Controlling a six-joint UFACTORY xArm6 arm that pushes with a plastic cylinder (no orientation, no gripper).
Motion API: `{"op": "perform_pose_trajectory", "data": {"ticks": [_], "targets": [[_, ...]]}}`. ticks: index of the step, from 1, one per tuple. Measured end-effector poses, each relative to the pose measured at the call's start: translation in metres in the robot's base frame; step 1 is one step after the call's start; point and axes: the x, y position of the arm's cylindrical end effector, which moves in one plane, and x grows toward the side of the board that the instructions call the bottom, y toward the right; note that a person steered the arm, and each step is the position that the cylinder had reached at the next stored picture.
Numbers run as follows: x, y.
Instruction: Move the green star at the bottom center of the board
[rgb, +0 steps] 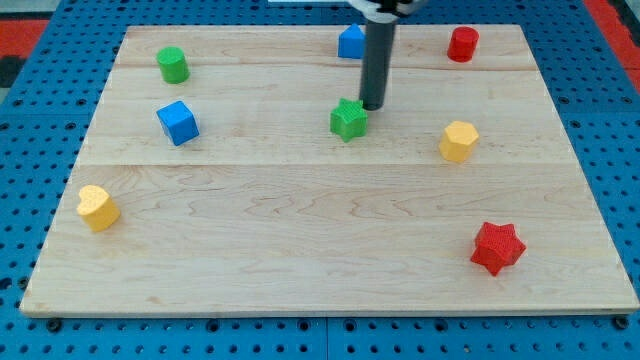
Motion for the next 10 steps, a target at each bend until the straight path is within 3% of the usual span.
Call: {"op": "perform_pose_trajectory", "data": {"ticks": [2, 6, 7, 9, 10], "targets": [[0.001, -0.019], [0.102, -0.019], [0.107, -0.019], [0.158, -0.019], [0.159, -0.019]]}}
